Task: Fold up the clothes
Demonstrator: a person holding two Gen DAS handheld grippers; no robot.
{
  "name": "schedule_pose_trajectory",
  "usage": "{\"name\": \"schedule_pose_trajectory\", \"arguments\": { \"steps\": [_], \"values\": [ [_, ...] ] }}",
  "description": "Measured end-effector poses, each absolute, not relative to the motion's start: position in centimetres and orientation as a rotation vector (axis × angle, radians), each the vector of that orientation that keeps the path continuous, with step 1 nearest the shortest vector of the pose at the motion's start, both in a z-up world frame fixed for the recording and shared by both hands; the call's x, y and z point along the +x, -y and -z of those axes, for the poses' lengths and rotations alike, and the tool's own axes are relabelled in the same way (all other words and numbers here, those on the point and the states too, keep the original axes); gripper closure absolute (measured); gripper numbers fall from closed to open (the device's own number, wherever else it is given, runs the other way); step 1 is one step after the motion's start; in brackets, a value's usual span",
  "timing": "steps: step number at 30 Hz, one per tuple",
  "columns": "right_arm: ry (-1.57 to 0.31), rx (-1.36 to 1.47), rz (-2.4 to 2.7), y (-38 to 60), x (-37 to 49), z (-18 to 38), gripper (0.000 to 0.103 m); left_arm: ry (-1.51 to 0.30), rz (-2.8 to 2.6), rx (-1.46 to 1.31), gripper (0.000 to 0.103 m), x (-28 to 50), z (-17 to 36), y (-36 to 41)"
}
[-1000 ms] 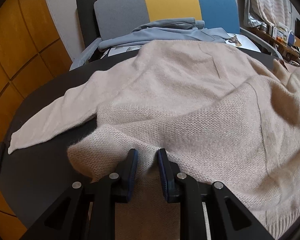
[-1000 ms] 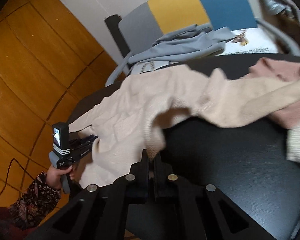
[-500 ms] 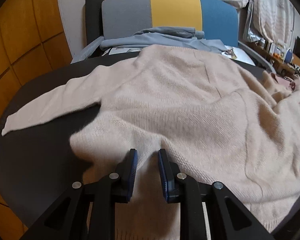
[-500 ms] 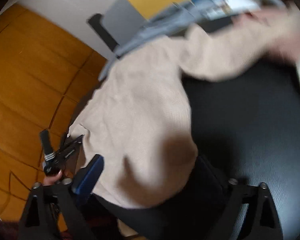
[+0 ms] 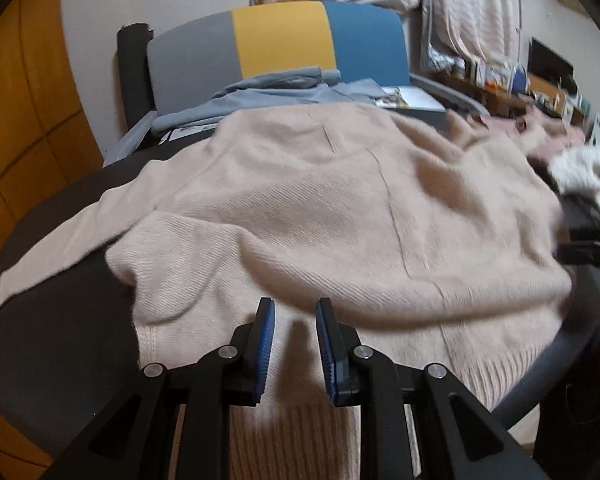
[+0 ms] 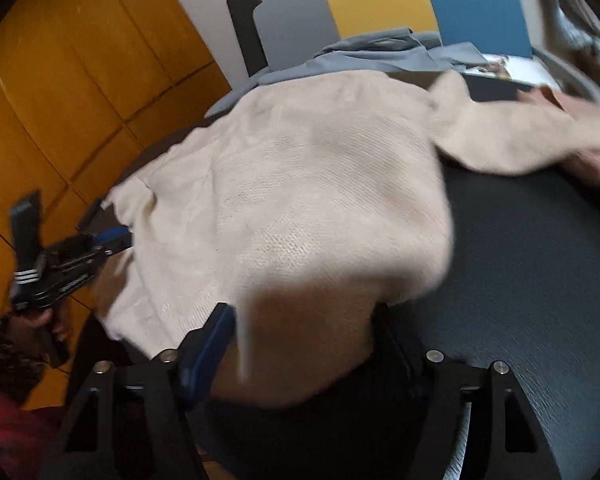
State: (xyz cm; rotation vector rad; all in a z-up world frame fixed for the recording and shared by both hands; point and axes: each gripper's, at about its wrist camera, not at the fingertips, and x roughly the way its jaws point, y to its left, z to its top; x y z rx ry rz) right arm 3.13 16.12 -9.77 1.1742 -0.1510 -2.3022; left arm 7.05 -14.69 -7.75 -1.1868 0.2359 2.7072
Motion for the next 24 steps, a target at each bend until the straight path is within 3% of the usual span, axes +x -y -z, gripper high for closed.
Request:
{"name": "schedule_pose_trajectory", "arguments": {
  "steps": [2,3,4,5,17,24],
  "values": [
    [0.130,1.159,2.276,-14.6,3.0,9.8,0.031,-0.190,-2.698,-1.192,0.082,7.2,7.9,14.4],
    [0.130,1.159,2.261,-13.9,2.9,9.8,0.040,-0.180,-2.694,-1.190,0.082,7.3,7.9,14.2],
    [0.134,1.159,2.232,-13.6,3.0,9.6,0.056,-0.173,-2.690,-1.187,0.082,7.3,7.9,14.1],
    [0.139,1.158,2.202,-13.4,3.0,9.4,0.095,-0.167,-2.685,-1.184,0.082,7.4,7.9,13.9],
    [0.440,1.128,2.012,-18.1,2.0,2.2,0.093,-0.257,-2.666,-1.195,0.082,8.7,8.0,13.3],
    [0.501,1.095,2.076,-14.3,-3.7,-0.2,0.089,-0.231,-2.658,-1.123,0.082,8.4,6.2,12.7]
  ]
}}
